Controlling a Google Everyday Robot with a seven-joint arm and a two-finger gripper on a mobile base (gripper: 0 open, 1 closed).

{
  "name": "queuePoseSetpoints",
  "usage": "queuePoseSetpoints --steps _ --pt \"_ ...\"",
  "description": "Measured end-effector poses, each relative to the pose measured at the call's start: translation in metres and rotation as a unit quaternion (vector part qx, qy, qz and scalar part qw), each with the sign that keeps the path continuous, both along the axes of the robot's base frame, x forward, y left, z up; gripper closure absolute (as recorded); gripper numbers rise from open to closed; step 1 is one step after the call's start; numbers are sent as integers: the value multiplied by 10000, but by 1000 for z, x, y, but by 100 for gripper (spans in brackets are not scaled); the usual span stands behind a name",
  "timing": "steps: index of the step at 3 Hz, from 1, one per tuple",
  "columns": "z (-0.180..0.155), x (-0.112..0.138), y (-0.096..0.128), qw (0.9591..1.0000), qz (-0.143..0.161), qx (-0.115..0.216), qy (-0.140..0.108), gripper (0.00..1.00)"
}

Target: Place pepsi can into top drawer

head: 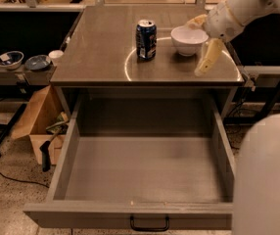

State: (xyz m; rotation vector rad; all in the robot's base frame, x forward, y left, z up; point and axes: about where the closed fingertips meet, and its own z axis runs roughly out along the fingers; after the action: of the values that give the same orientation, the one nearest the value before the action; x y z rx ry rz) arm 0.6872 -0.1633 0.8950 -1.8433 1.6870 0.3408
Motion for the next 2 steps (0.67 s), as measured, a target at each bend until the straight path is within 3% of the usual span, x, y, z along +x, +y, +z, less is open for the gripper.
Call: queuePoseSetpoints --steps 1,2 --pt "0 23 13 9998 120 35 -135 0" --pt "8 64 49 9981 225 121 -555 0"
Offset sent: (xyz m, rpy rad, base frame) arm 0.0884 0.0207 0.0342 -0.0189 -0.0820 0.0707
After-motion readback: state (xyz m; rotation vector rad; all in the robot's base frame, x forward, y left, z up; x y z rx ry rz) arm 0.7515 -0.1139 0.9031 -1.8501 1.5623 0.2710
